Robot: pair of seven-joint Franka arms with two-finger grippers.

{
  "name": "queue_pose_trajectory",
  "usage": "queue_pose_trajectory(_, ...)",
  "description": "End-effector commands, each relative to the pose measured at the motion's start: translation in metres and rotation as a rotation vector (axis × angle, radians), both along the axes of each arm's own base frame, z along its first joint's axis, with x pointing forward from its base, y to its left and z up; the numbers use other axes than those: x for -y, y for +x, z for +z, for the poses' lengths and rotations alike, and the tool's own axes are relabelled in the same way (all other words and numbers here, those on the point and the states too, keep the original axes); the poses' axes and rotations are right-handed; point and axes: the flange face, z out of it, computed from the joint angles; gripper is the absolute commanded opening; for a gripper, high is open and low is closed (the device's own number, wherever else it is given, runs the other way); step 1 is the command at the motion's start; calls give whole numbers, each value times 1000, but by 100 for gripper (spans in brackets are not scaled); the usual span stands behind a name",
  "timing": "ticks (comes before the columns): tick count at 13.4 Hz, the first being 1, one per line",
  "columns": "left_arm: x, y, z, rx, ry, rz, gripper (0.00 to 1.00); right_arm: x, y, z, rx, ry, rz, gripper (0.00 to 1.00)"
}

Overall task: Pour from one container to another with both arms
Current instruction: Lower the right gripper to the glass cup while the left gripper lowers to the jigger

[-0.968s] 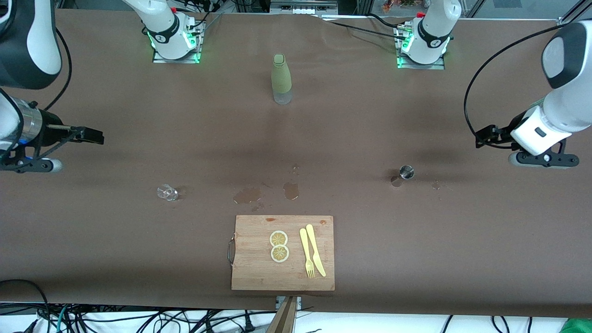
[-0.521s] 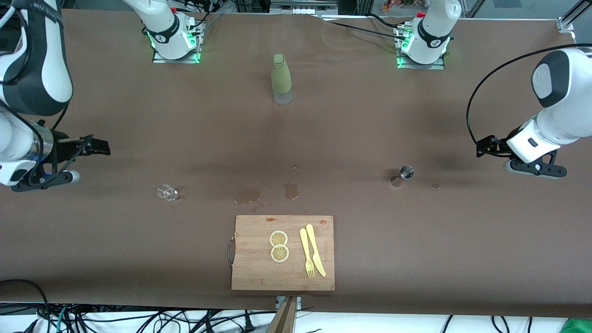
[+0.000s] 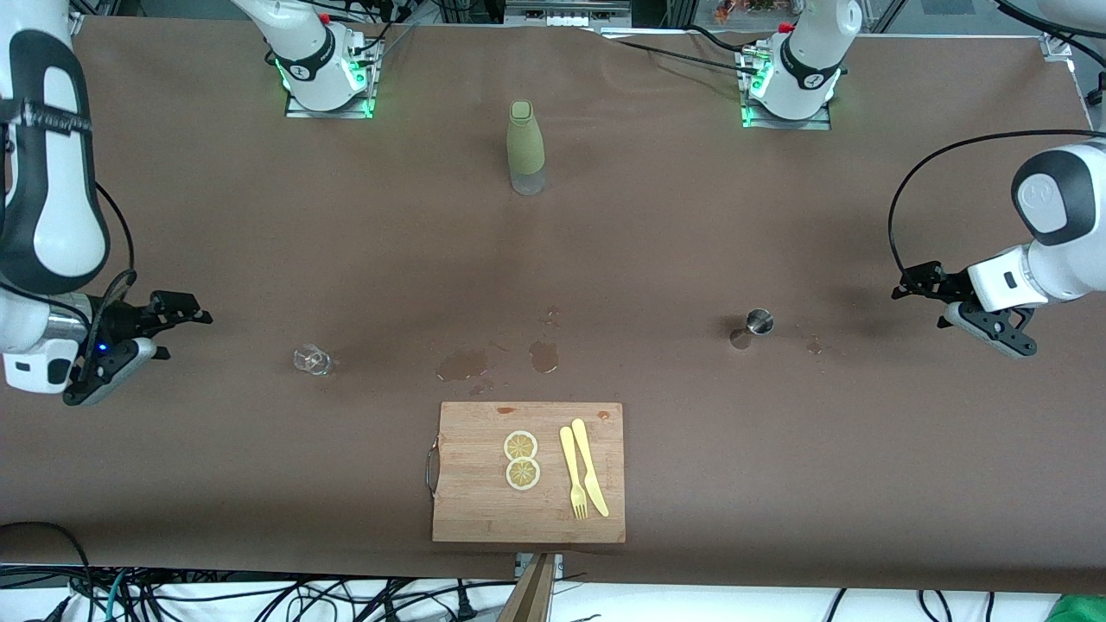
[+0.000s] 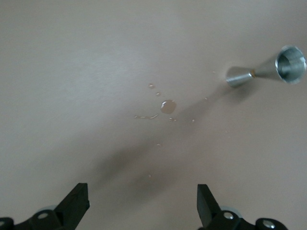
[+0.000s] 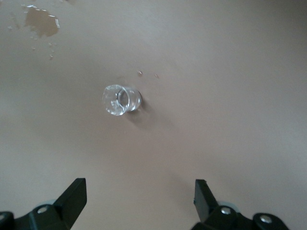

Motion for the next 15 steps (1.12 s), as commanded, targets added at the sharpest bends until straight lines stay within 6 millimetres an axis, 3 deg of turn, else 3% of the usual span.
queue_pose_trajectory(1, -26, 11, -36, 79, -123, -158, 100, 16, 4, -41, 70, 140, 117, 100)
queue_pose_trajectory(2, -41, 7, -52, 99, -166, -205, 100, 16, 3, -58, 78, 187, 149, 100)
queue_pose_trajectory(5, -54, 3, -123, 223, -395, -323, 100, 10, 3, -108, 151, 359, 235, 100)
queue_pose_trajectory(8, -46, -9, -149, 311, -591, -398, 100, 4, 7, -149, 299, 475, 304, 100)
queue_pose_trajectory(10, -29, -16, -173, 402, -748, -442, 100, -1, 3, -176, 350, 539, 351, 100)
queue_pose_trajectory(15, -3, -29, -207, 622, -946, -560, 100, 0, -5, -199, 444, 631, 437, 100)
